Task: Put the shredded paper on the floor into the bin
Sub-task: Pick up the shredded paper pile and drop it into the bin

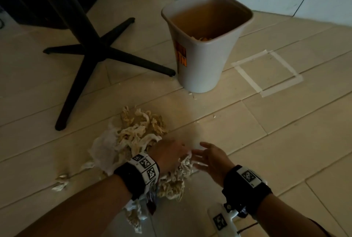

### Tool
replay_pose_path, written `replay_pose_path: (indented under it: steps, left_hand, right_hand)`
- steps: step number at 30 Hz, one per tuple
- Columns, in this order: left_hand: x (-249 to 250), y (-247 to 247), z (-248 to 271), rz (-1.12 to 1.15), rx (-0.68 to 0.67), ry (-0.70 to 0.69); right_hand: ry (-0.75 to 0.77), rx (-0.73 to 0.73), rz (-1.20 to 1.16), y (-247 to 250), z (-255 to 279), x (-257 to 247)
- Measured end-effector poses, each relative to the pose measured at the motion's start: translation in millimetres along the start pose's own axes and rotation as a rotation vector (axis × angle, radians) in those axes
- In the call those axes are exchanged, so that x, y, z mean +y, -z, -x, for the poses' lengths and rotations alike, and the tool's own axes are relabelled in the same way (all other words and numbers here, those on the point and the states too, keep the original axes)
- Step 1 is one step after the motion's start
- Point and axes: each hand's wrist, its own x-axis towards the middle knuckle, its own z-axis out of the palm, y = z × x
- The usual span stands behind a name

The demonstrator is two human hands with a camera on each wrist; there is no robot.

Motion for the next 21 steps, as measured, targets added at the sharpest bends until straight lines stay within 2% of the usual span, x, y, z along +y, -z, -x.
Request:
replay_pose_path:
  steps: [3, 5, 8, 10, 14, 16, 19, 21]
  left_hand:
    - [-6, 7, 4, 0.163, 0.096, 0.058]
    - [-11, 13, 6, 0.294, 0.241, 0.085]
    - [-8, 25, 10, 0.424, 0.484, 0.105]
    - [-1, 32, 12, 0.469, 0.571, 0.097]
    - [16, 35, 19, 0.493, 0.676, 0.101]
    - [22, 33, 24, 0.518, 0.702, 0.129]
    - [26, 32, 32, 0.616, 0.690, 0.145]
    - [26, 32, 35, 0.704, 0.638, 0.137]
  right_hand:
    - [0.042, 0.018, 0.037, 1, 5, 0]
    - [0.036, -0.018, 0.059, -2, 12, -3]
    - [0.015, -0.163, 0.051, -11, 25, -5]
    - [0.046, -0.261, -0.018, -21, 32, -5]
    - [0.131, -0.360, -0.148, -42, 46, -11]
    - [0.191, -0.377, -0.137, -47, 50, -18]
    - [0.278, -0.377, -0.109, -47, 55, -25]
    - [0.319, -0.426, -0.105, -44, 58, -28]
